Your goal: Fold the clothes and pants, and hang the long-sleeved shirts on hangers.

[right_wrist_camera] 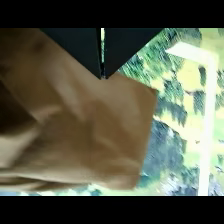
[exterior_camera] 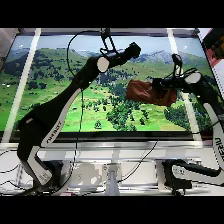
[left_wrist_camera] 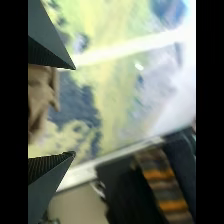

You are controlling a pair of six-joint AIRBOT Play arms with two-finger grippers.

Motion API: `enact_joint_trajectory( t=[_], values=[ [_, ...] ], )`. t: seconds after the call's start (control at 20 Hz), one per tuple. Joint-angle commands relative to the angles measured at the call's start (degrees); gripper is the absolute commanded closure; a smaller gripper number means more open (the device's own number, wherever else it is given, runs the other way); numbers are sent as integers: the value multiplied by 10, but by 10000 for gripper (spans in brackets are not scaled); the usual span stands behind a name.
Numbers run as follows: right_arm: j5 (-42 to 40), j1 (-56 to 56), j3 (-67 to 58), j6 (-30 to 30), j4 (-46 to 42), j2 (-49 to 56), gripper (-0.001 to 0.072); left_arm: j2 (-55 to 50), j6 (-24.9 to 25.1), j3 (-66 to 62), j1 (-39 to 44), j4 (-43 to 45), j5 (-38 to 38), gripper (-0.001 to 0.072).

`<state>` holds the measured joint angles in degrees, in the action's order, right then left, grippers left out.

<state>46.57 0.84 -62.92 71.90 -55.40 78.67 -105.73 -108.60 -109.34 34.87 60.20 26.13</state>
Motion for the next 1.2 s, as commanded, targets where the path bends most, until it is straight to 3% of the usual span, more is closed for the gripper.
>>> enact_joint_trajectory(
  t=[0.0, 0.15, 0.25, 0.4, 0.65, 1.05, 1.15],
  values=[
    [-52, -27, -4, 56, -3, 47, 693, 3, 2, 1, -22, -1, 83, 128],
    [-42, -26, -14, 56, -18, 94, 693, 3, 2, 1, -30, -1, 84, 128],
    [-44, -26, -20, 60, -88, 99, 694, 3, 22, 1, -35, 0, 84, 128],
    [-8, 3, -33, 155, -237, 99, 694, 3, 40, 1, -38, 0, 85, 128],
    [105, 108, -80, 160, -247, 92, 694, 3, 40, 0, -38, 0, 85, 128],
    [185, 231, -108, 95, -240, 51, 694, 3, 40, 0, -38, -2, 85, 128],
    [221, 258, -109, 1, -165, 51, 694, 3, 40, 0, -38, -2, 85, 128]
  ],
)
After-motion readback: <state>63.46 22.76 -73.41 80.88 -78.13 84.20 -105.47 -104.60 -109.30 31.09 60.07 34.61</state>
